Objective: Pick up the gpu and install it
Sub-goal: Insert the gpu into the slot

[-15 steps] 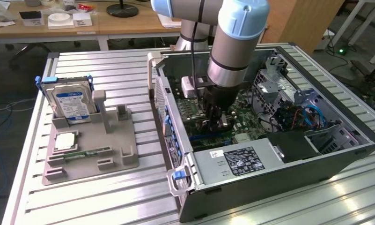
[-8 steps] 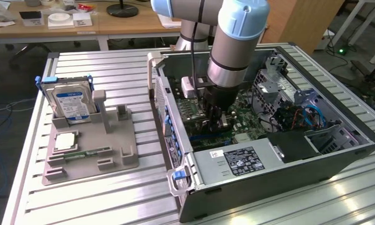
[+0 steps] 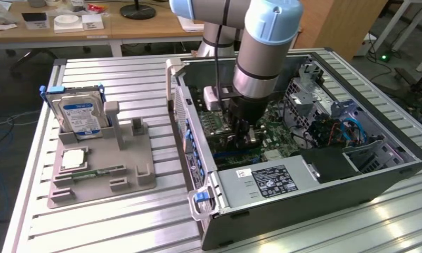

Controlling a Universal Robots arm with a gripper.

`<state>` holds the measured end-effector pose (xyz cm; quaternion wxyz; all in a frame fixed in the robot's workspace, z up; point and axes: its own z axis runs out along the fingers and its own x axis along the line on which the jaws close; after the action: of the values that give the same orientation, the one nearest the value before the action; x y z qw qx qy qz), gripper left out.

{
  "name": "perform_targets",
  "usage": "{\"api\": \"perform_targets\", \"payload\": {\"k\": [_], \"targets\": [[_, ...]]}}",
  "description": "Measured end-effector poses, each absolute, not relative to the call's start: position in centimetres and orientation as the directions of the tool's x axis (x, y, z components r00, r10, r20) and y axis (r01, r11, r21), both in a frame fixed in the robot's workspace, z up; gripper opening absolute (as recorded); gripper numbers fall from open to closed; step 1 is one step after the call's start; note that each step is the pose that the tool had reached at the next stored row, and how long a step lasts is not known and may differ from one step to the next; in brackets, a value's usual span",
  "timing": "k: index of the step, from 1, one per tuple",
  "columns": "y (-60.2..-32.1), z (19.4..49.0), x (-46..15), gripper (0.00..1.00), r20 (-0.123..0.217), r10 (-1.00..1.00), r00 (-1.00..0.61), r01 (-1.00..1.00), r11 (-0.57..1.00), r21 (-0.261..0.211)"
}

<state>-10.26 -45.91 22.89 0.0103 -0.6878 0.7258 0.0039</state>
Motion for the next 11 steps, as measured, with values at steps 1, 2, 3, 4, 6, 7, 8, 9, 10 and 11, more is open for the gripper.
{"api": "perform_targets", "payload": {"k": [1, 2, 3, 4, 6, 7, 8, 9, 10, 11], "targets": [[-45.92, 22.88, -10.28, 0.28, -0.02, -0.998, -0.053, -0.999, 0.053, -0.008], [-45.92, 22.87, -10.29, 0.28, -0.02, -0.998, -0.053, -0.999, 0.053, -0.008], [-45.92, 22.86, -10.3, 0.28, -0.02, -0.998, -0.053, -0.999, 0.053, -0.008], [-45.92, 22.86, -10.3, 0.28, -0.02, -0.998, -0.053, -0.999, 0.053, -0.008], [-45.92, 22.86, -10.31, 0.28, -0.02, -0.998, -0.053, -0.999, 0.054, -0.008], [-45.92, 22.86, -10.31, 0.28, -0.02, -0.998, -0.053, -0.999, 0.054, -0.008], [-45.92, 22.85, -10.32, 0.28, -0.02, -0.998, -0.053, -0.999, 0.054, -0.008], [-45.92, 22.83, -10.31, 0.28, -0.02, -0.998, -0.053, -0.999, 0.054, -0.008], [-45.92, 22.81, -10.31, 0.28, -0.02, -0.998, -0.053, -0.999, 0.054, -0.008], [-45.92, 22.8, -10.31, 0.28, -0.02, -0.998, -0.053, -0.999, 0.054, -0.008]]}}
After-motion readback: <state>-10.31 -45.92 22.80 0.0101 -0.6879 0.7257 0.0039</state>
